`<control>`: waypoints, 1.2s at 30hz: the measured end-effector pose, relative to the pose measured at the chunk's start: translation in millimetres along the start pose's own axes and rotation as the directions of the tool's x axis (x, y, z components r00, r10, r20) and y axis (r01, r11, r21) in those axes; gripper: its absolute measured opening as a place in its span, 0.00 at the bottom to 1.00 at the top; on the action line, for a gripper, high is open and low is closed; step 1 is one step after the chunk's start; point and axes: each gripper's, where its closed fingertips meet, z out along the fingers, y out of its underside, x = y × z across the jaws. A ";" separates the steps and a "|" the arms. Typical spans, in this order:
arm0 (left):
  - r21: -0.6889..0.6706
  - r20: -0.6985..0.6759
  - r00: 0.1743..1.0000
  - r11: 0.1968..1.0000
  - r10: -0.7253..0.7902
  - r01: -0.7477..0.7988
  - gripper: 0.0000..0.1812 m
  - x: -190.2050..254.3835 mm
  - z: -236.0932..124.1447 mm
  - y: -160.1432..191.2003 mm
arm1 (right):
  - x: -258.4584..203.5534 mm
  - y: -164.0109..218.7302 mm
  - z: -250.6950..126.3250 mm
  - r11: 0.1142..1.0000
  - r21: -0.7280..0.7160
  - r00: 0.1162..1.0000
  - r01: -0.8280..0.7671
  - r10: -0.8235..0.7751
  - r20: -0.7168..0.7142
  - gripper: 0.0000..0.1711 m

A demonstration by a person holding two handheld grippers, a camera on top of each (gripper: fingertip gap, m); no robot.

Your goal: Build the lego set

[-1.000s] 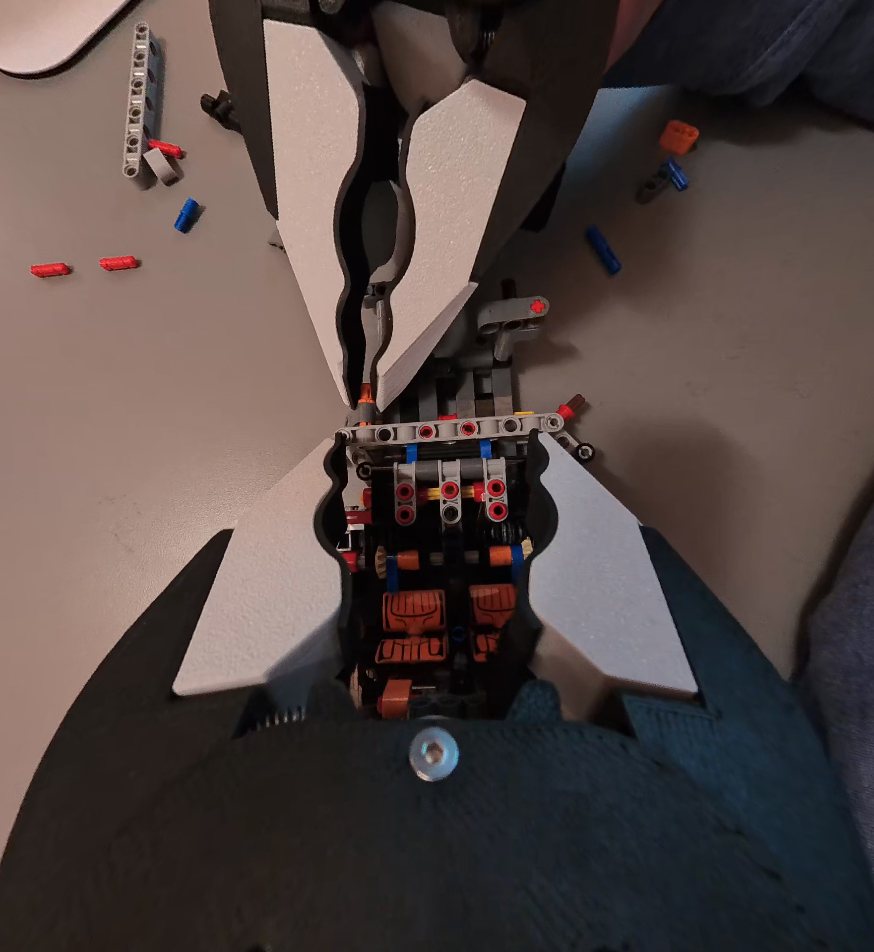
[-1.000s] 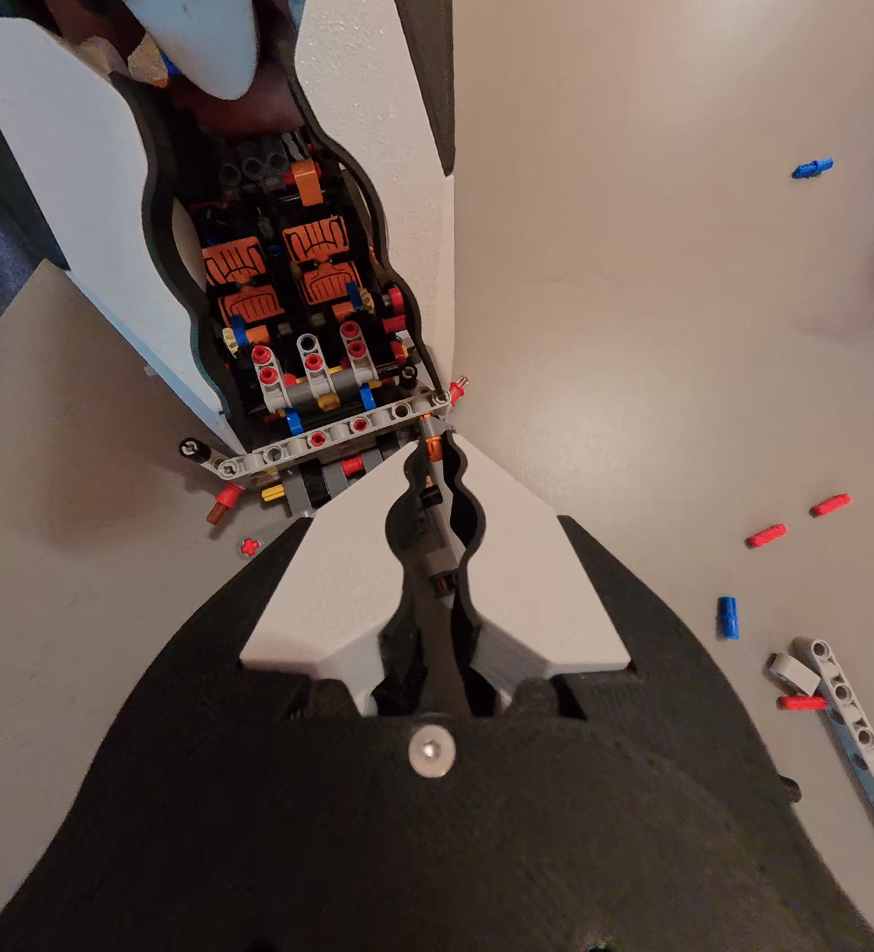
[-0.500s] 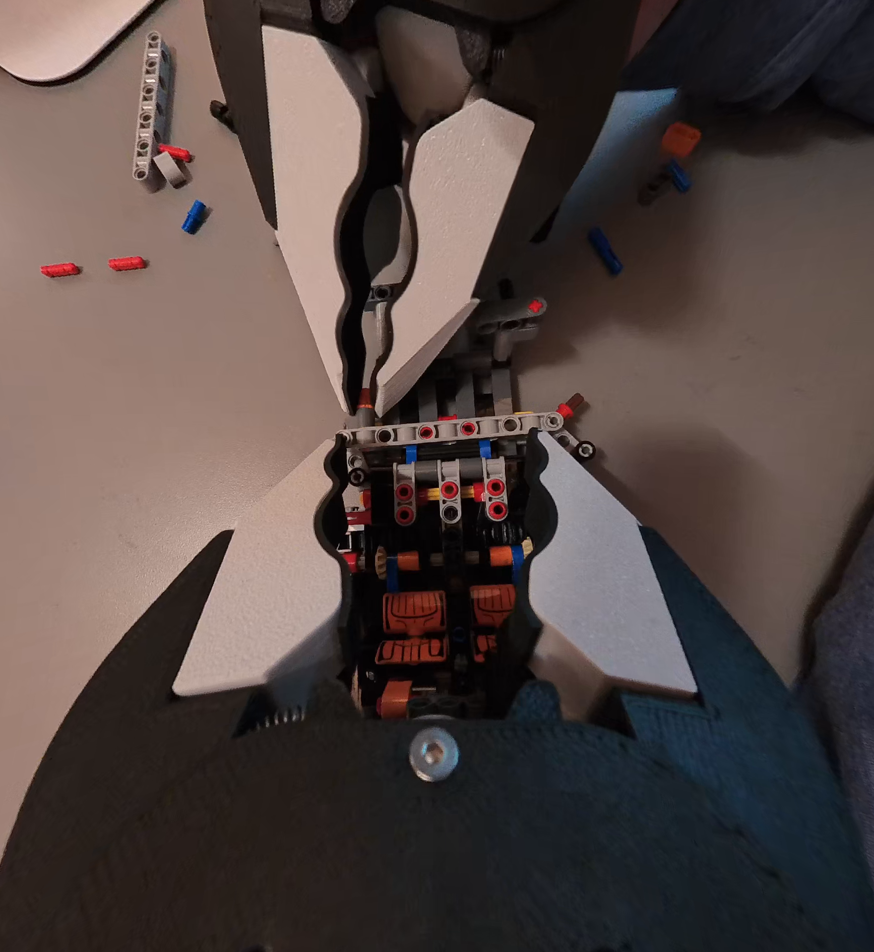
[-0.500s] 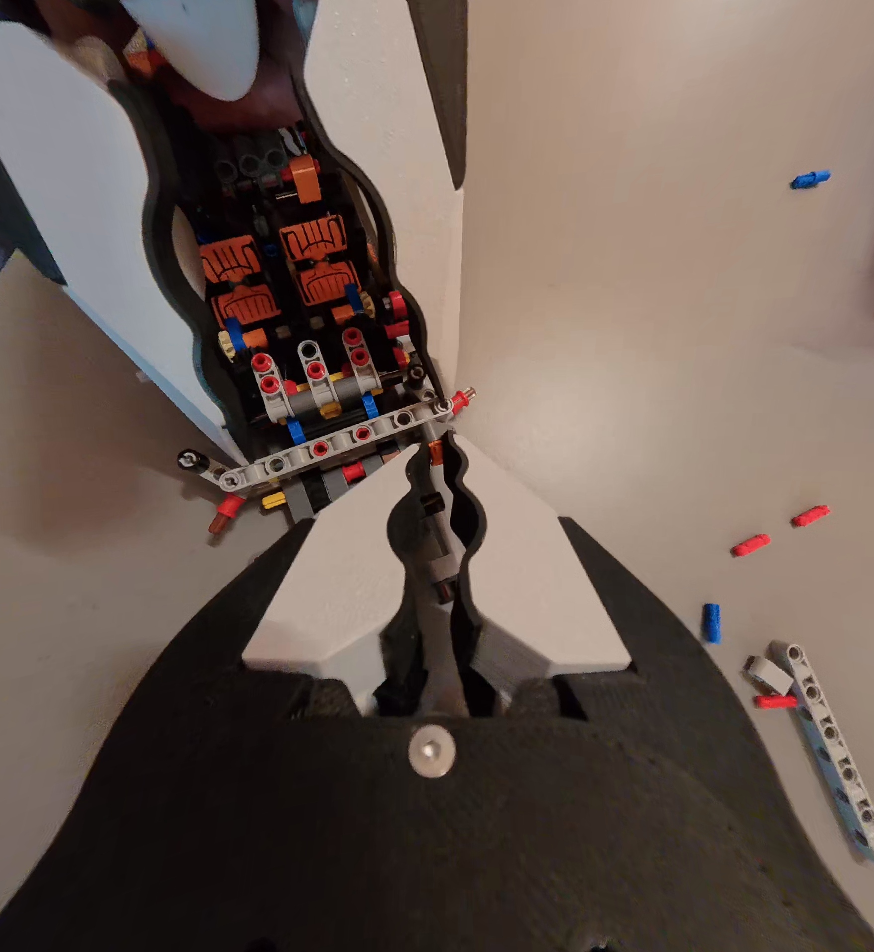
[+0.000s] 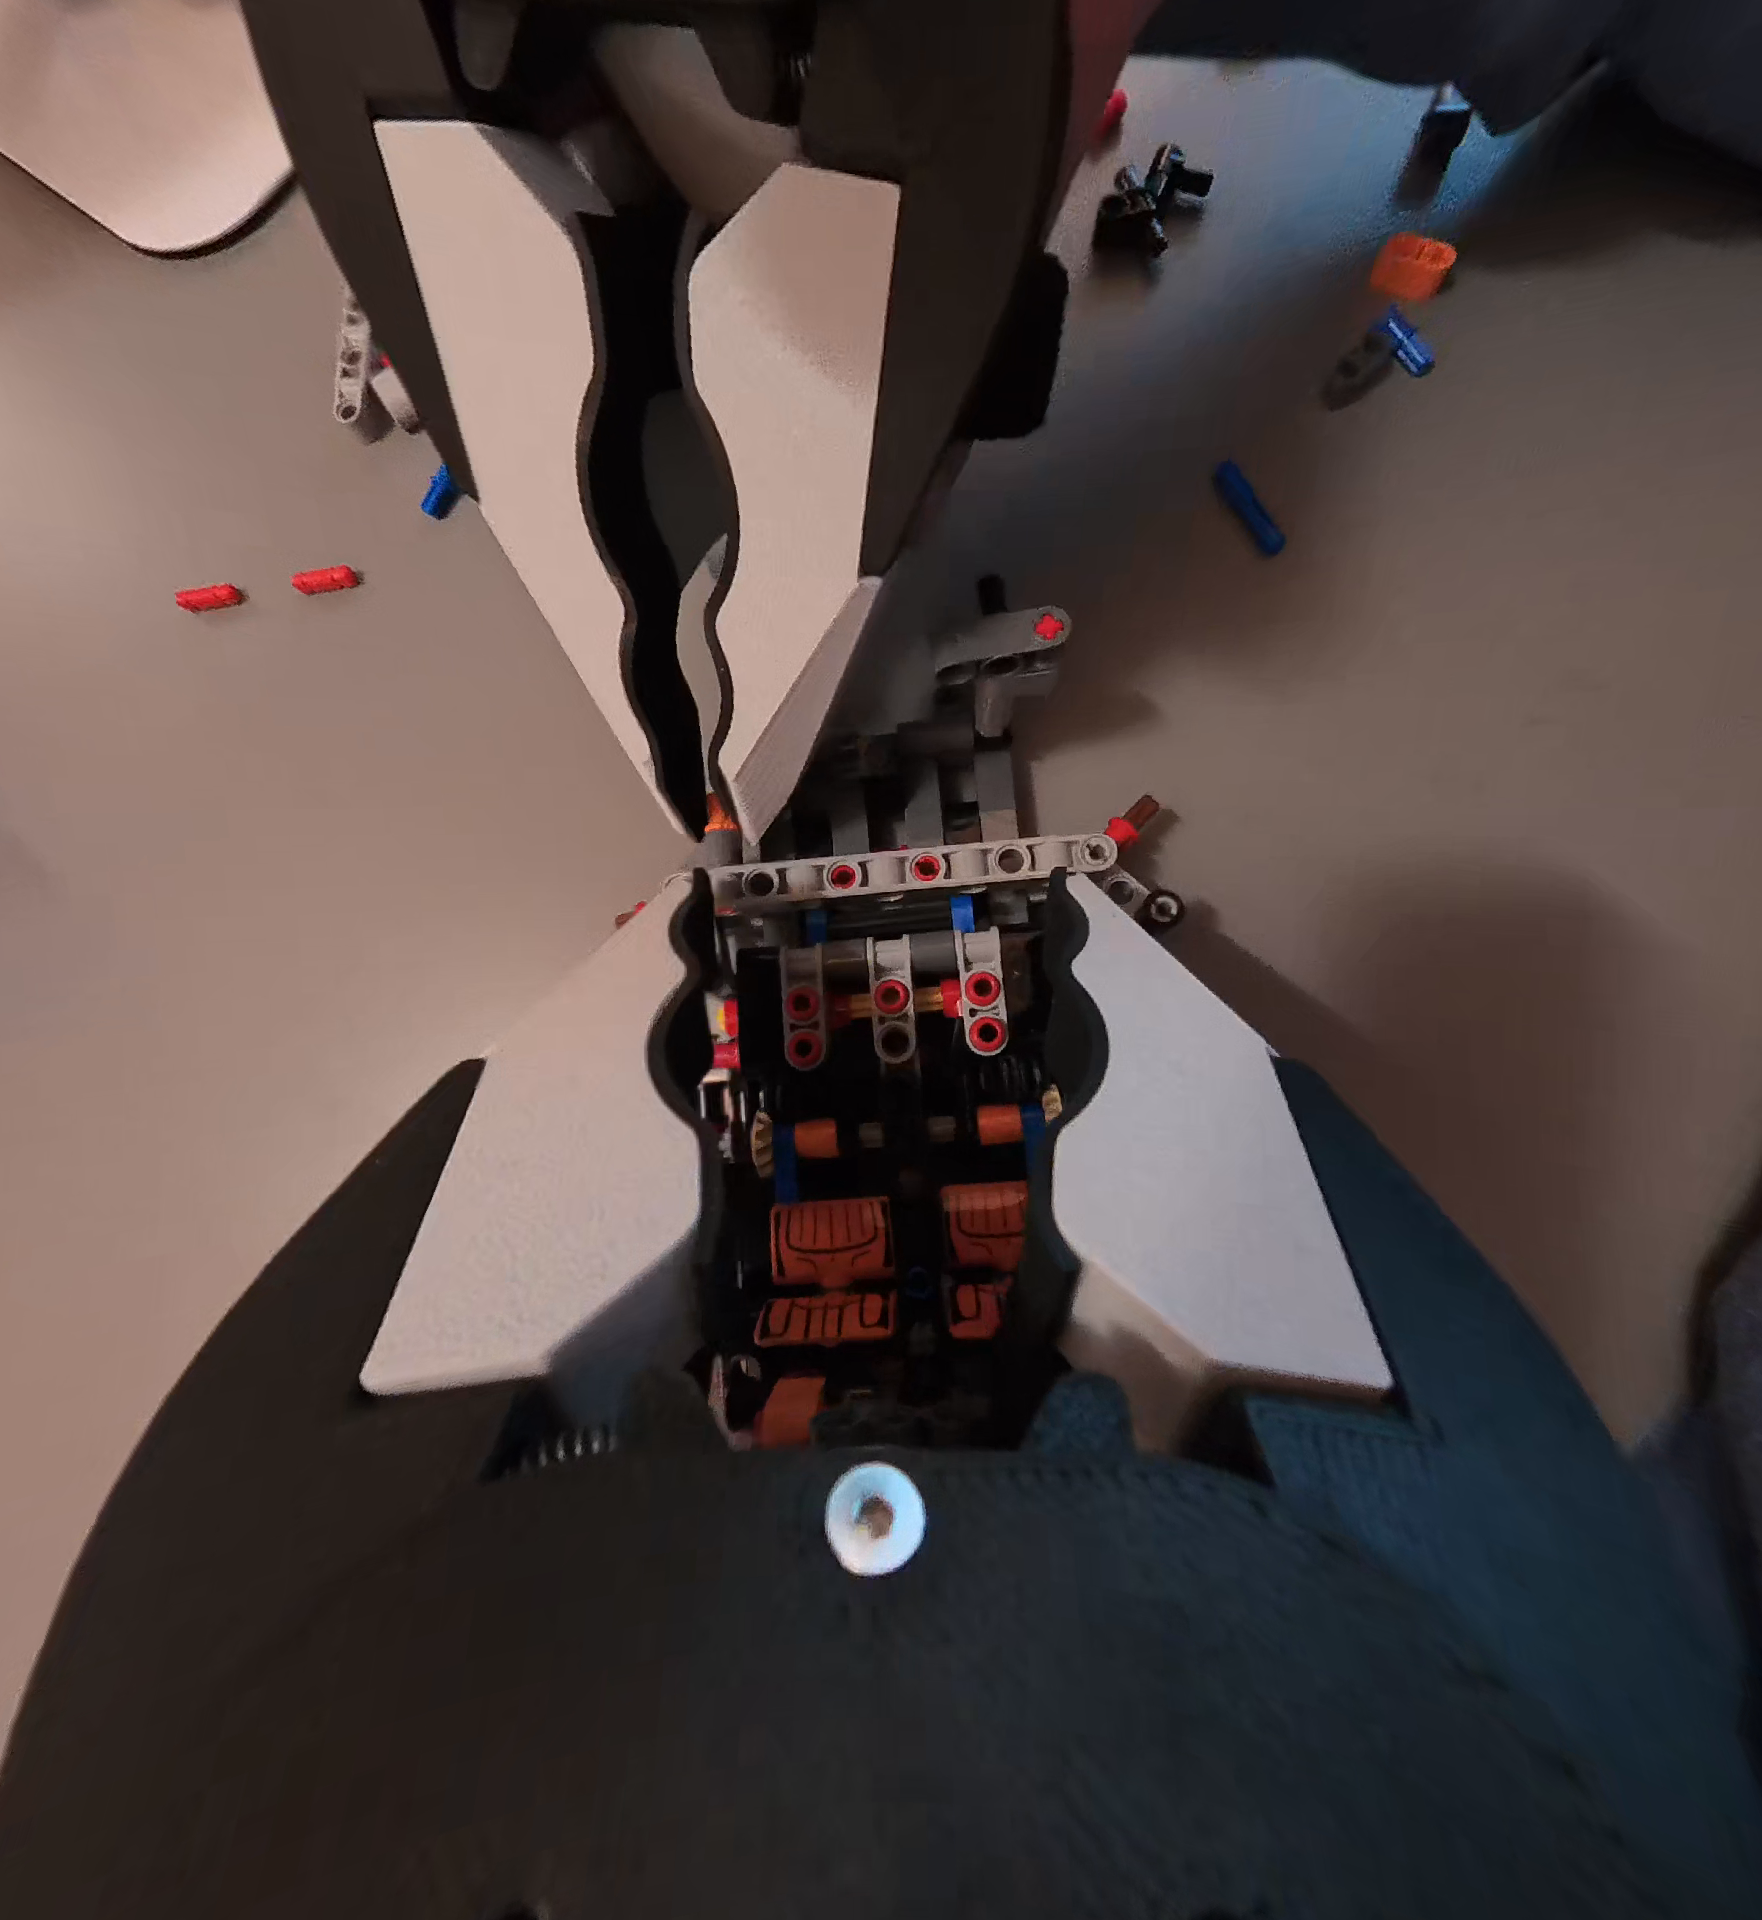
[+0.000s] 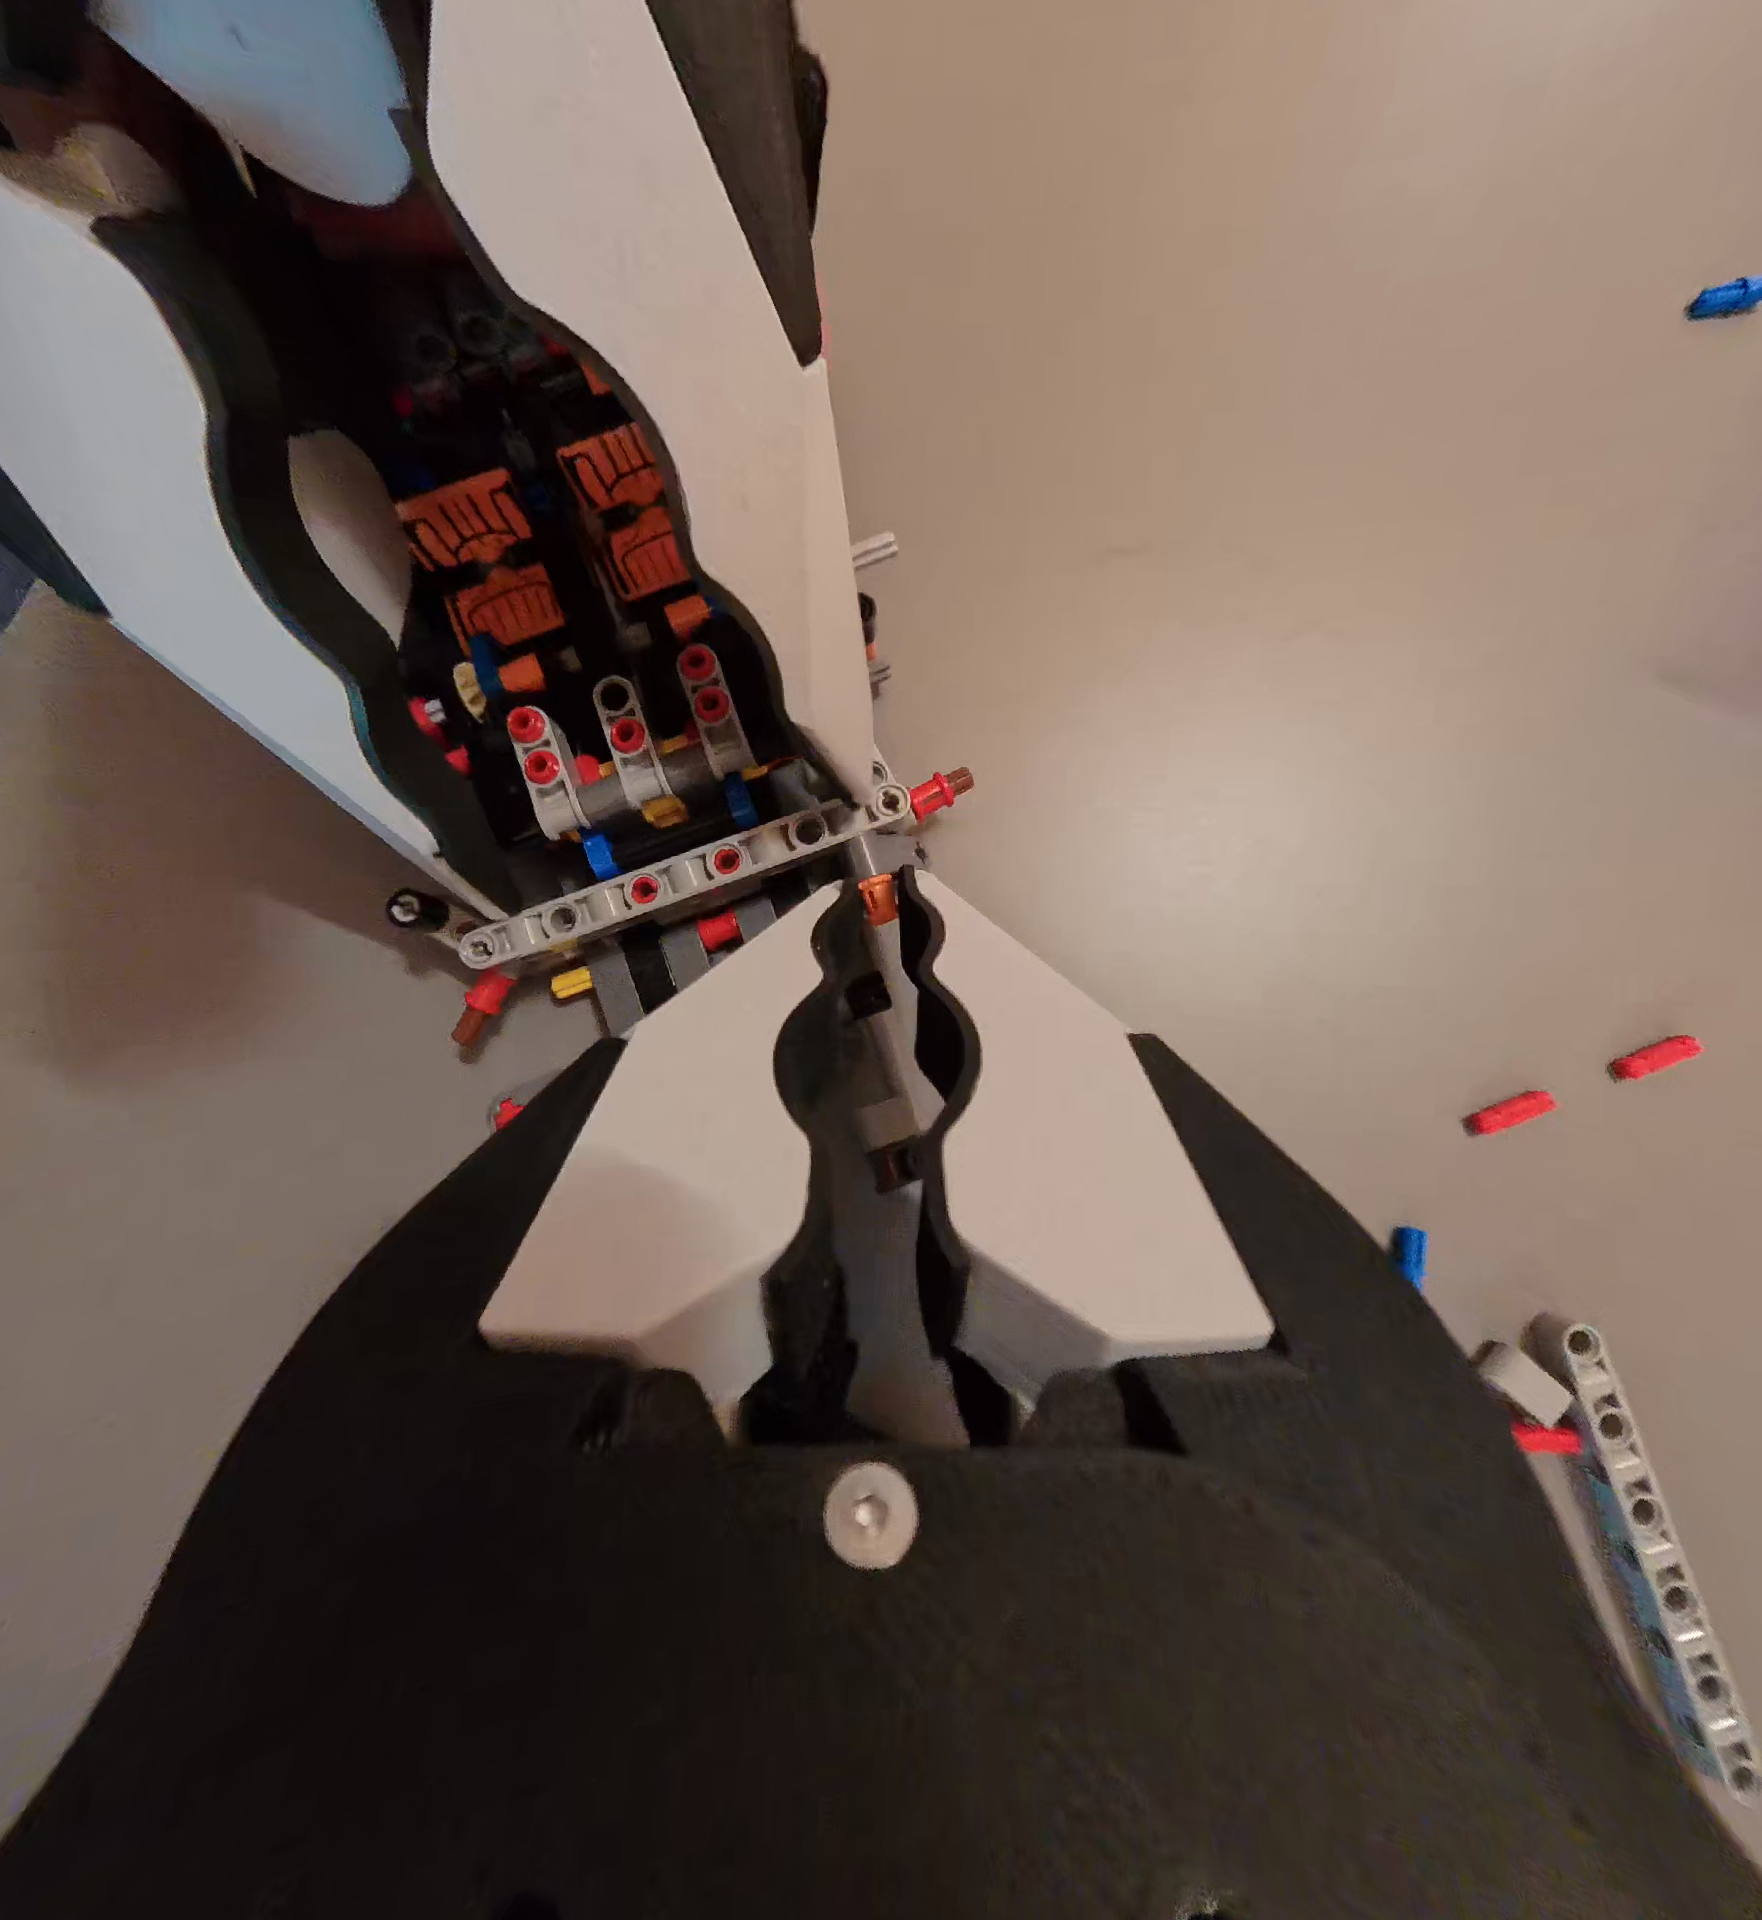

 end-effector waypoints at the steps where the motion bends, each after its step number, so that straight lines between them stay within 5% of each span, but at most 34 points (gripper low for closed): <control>1: -0.001 0.004 1.000 1.000 0.000 0.000 0.34 -0.1 0.0 -0.5 | -0.7 -0.6 -1.1 1.000 0.000 1.000 -0.003 0.003 0.010 0.04; 5: 0.001 0.035 0.999 1.000 0.010 -0.010 0.37 -1.1 -4.8 -3.3 | 0.0 1.4 -4.1 0.999 -0.006 0.998 -0.032 0.032 0.054 0.16; 9: -0.017 0.070 0.998 1.000 0.004 -0.002 0.43 -4.4 -16.5 -2.7 | 2.8 -0.6 -9.0 0.999 0.035 0.996 -0.040 0.037 0.085 0.18; 15: -0.149 0.055 0.997 0.987 -0.051 0.059 0.54 3.5 -16.0 29.5 | -5.6 1.6 1.0 0.999 0.038 0.986 -0.017 0.010 0.169 0.30; 36: -0.154 -0.041 0.996 0.985 -0.082 0.075 0.57 8.4 -10.6 35.1 | -19.1 13.8 7.0 0.999 0.000 0.974 -0.041 0.040 0.222 0.19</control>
